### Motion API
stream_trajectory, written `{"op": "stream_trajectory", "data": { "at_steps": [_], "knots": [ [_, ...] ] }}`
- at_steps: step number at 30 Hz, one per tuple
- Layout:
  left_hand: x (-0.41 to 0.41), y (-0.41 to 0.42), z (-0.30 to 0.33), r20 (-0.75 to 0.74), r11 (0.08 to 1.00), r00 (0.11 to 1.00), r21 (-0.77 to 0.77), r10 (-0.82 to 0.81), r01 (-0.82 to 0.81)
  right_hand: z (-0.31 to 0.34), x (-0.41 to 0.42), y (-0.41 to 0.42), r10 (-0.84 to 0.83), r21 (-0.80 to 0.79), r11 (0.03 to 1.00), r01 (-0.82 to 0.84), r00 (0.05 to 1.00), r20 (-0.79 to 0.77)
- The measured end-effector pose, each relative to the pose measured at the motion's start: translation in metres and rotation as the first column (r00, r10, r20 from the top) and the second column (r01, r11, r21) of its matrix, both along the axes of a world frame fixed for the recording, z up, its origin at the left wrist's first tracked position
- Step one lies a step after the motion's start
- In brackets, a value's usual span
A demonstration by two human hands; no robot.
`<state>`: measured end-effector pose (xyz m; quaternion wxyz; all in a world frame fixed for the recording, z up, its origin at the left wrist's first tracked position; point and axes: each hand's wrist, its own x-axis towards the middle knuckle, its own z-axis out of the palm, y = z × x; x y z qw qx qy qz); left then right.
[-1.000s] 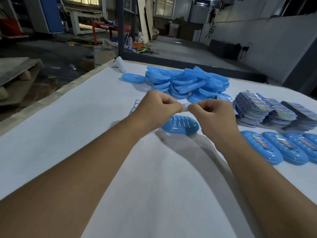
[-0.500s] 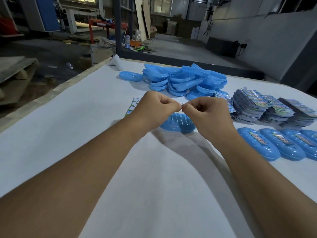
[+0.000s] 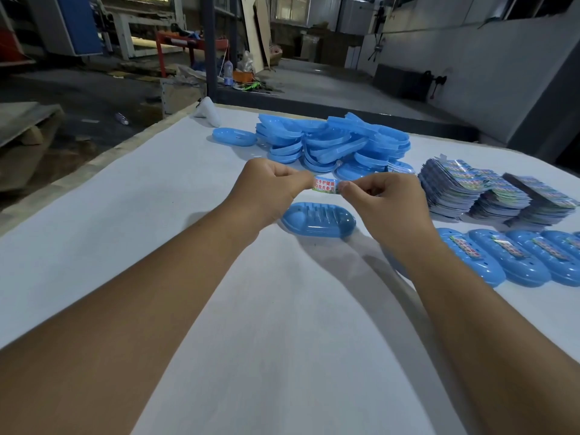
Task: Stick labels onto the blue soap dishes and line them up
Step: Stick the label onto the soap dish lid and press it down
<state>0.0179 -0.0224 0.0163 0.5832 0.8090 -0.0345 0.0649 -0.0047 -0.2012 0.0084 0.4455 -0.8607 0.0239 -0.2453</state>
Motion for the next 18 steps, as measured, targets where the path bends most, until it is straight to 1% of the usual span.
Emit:
{"op": "stream_trajectory", "data": {
  "at_steps": [3,8,12,14,18],
  "knots": [
    [0.002,-0.002,-0.003,-0.016,1.0,1.0,0.014,0.01,-0.01,-0.001,0.001,0.001,0.042,0.041,0.998,-0.041,0.999,-0.028],
    [0.004,-0.001,-0.007,-0.039,0.998,0.999,0.058,0.029,-0.027,-0.002,0.003,0.0,0.018,0.024,1.0,-0.017,0.998,-0.057],
    [0.006,-0.003,-0.013,0.0,0.996,1.0,0.087,0.007,-0.007,-0.003,0.006,0.002,-0.01,-0.091,0.996,-0.001,0.993,-0.116],
    [0.007,-0.004,-0.016,0.013,0.988,1.0,0.151,0.009,-0.011,-0.002,0.008,0.005,-0.028,-0.151,0.989,0.006,0.988,-0.149],
    [0.011,-0.006,-0.02,0.028,0.967,0.999,0.254,0.017,-0.024,-0.002,0.011,0.007,-0.067,-0.196,0.98,0.03,0.981,-0.184]
  ]
}}
